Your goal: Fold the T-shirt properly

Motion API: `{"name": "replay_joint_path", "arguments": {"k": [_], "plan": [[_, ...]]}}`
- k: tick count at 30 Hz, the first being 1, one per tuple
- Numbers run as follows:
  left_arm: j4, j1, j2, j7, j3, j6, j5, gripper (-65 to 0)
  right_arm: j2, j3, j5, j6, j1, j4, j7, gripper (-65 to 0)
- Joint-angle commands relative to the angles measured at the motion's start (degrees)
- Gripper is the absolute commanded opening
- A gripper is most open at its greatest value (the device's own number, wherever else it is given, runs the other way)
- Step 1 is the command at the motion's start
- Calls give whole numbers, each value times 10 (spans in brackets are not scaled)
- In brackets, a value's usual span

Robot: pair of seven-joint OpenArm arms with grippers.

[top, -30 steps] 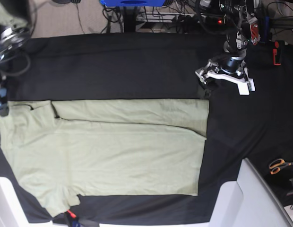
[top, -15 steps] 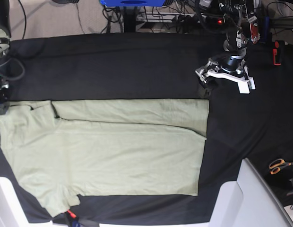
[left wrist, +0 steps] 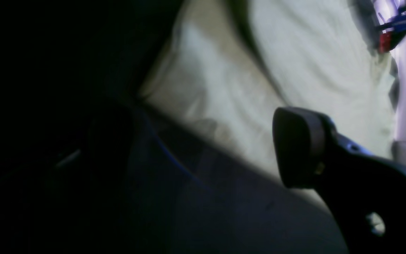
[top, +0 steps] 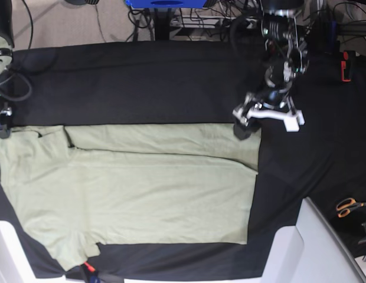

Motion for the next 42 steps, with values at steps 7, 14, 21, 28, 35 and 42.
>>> {"name": "replay_joint_path", "arguments": {"k": [7,14,21,28,35,42], "plan": [[-63,-52,-1,4,5,4,-3,-41,9,-1,5,1,4,1,-6,-650],[-93,-68,0,4,5,5,-4,-84,10,-1,5,1,4,1,-6,-650],[-119,-70,-2,3,0,5,-3,-650,7,-1,4,1,5,1,-6,-650],[-110,-70,-13,6,7,5,-3,-650,6,-83,8,1,7,6,-6,-650],[-61,-30,-27,7,6,5,-3,-650,6,-83,8,4,-4,6,-6,-650],[-24,7,-35,7,6,5,-3,-650,-16,-88,8,5,-35,80,-26,-650]]}}
